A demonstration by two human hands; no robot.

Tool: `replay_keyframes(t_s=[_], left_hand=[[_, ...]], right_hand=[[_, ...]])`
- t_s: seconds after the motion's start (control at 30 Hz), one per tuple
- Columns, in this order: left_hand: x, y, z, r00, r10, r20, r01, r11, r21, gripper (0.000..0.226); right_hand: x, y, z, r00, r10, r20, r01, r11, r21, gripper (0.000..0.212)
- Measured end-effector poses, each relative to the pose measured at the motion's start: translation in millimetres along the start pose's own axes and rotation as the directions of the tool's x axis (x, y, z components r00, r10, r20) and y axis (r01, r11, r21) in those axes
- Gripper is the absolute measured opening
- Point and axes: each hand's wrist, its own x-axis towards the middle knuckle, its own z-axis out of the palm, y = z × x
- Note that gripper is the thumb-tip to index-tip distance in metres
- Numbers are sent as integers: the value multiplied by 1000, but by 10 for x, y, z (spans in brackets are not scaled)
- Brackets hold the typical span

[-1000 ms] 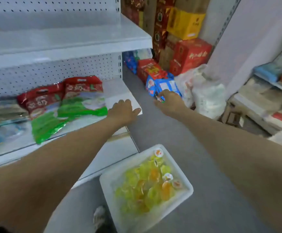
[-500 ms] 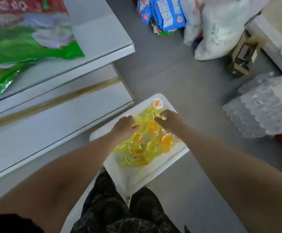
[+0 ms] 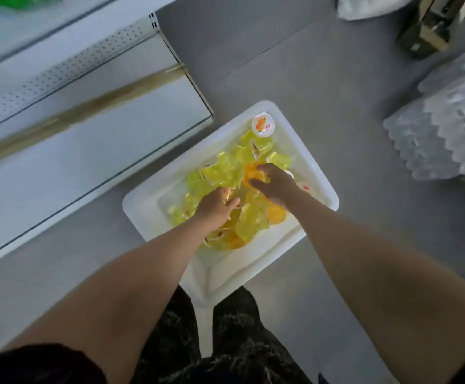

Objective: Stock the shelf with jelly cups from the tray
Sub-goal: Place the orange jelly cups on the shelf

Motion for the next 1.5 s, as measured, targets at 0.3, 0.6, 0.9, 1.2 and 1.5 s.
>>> replay_keyframes(t_s=[0.3,0.6,0.9,1.2,1.5], left_hand=[[119,-30,197,998,-66,-19,65,994,-90,59],[221,-190,137,998,-44,34,49,987,-155,51],[289,-300,86,995,0,97,19,982,-188,52],[336,-343,78,994,13,112,8,983,-184,49],[284,-283,94,997,23,76,-9,982,-186,50]], right_hand=[[279,68,174,996,70,49,-75,993,96,65],[295,196,371,992,115,52,-119,987,104,60],[444,226,321,995,83,57,-85,996,37,75],[545,224,335,993,15,116,8,981,-195,70],[399,230,368,999,13,-35,-20,980,-198,65]])
